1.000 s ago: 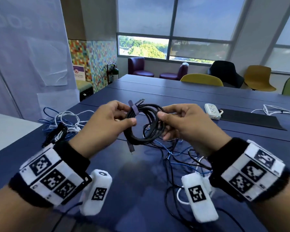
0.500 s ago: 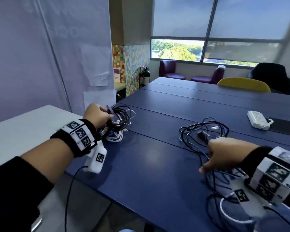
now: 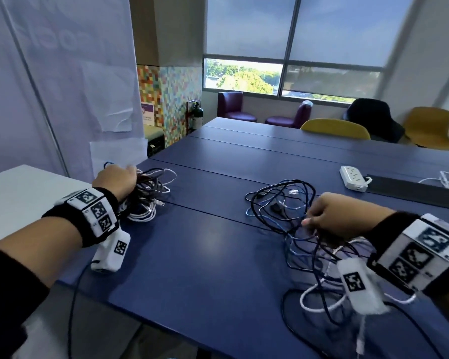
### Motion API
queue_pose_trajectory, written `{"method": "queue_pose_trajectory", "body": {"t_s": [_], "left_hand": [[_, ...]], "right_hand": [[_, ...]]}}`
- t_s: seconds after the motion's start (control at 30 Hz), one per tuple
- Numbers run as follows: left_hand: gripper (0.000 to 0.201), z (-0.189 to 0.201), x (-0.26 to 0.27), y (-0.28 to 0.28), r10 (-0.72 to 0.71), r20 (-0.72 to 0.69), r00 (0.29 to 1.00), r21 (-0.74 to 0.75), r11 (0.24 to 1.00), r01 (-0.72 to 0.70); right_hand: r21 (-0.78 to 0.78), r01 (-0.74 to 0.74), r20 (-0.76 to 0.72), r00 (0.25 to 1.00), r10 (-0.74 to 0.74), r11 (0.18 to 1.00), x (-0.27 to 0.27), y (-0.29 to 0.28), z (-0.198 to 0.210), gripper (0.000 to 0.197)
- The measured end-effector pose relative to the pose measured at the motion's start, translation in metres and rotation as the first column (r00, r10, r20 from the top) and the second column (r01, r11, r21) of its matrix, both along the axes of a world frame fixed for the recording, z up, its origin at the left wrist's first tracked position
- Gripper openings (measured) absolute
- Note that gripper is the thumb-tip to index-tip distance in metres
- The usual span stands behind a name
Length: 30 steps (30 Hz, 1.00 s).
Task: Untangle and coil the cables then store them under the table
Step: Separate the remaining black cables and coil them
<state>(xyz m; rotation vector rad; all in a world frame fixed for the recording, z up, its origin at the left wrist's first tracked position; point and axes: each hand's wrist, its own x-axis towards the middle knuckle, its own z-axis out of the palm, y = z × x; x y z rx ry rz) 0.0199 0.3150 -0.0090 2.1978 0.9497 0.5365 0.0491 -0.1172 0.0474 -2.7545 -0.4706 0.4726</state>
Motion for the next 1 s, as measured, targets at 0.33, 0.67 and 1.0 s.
{"method": "queue_pose_trajectory", "body": {"t_s": [0.33, 0.67, 1.0], "left_hand": [[0.054, 0.034, -0.021, -0.106, -0.183, 0.359, 0.915, 0.392, 0.919, 0.029], [0.054, 0.040, -0.023, -0.254, -0.864, 0.231, 0.447, 0.426, 0.503, 0.752], [0.063, 0.066, 0.050, -0.286, -0.534, 0.491, 0.689, -0.038, 0.777, 0.629]], "right_hand": [[0.589, 0.137, 0.007, 0.985, -0.175, 0.796, -0.005, -0.037, 0.050, 0.028], [0.850, -0.110, 0.244, 0.949, -0.200, 0.516, -0.012, -0.037, 0.076, 0.027], [0.826, -0.405, 0.469, 0.879, -0.080, 0.392, -0.028, -0.060, 0.120, 0.021]]}}
